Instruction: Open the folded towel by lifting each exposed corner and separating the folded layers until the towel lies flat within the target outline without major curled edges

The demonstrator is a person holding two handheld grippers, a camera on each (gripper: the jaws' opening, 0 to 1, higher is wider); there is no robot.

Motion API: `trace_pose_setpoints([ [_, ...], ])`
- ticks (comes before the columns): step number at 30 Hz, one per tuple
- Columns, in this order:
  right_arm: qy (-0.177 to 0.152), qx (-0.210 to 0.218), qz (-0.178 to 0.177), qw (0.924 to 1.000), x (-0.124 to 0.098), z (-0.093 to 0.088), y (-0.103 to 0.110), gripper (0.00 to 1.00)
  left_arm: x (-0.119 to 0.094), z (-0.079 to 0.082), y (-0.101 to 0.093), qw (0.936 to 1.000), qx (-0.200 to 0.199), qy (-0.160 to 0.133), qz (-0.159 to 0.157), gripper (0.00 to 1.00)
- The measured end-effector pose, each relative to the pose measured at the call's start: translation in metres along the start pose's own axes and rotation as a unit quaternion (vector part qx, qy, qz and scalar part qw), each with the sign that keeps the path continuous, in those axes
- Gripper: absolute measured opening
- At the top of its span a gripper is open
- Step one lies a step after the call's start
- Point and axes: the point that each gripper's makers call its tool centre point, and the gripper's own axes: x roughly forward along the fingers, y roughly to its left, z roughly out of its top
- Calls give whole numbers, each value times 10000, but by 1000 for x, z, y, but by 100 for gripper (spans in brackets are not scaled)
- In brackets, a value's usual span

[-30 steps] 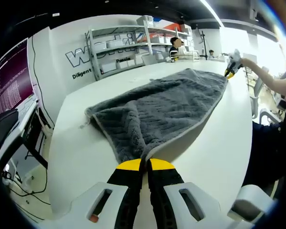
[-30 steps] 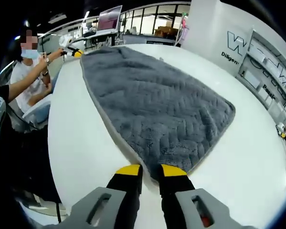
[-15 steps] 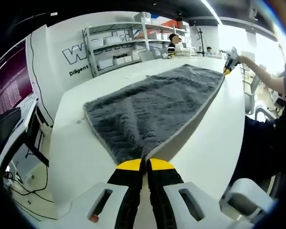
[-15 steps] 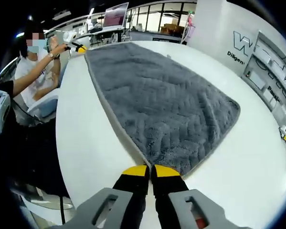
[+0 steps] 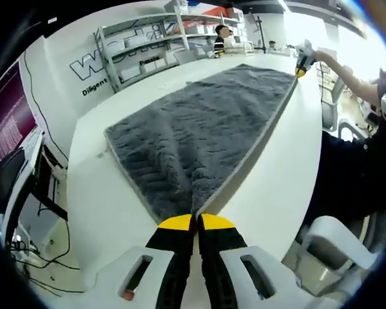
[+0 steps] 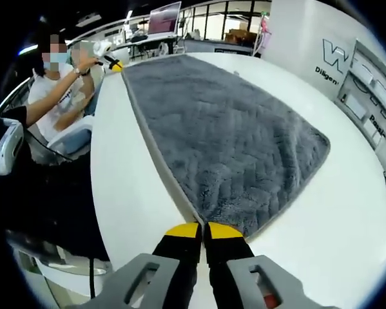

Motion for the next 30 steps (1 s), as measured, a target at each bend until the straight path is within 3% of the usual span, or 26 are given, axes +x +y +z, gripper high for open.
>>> trace_pose_setpoints([
  [10,70,-36,257,9996,-6,-8,13,0,0,-2,-1,9999,56,141,-27,2],
  [18,83,12,238,9997,-5,-7,16,2,0,-1,-6,9999,94,140,-29,5],
  [21,119,98,298,9994,-5,-7,20,13,-2,0,-9,9999,47,112,-81,14],
  [23,124,122,301,9994,-6,-7,20,22,-3,1,-17,9988,-406,77,-280,23],
  [26,-17,304,218,9993,-10,-2,16,32,-4,8,-23,9979,-488,-76,-429,32],
  [28,-102,379,163,9991,-12,0,12,44,-6,18,-24,9965,-598,-325,-480,35],
  [30,-367,648,90,9972,-15,8,4,56,-10,36,-28,9915,-827,-759,-656,40],
])
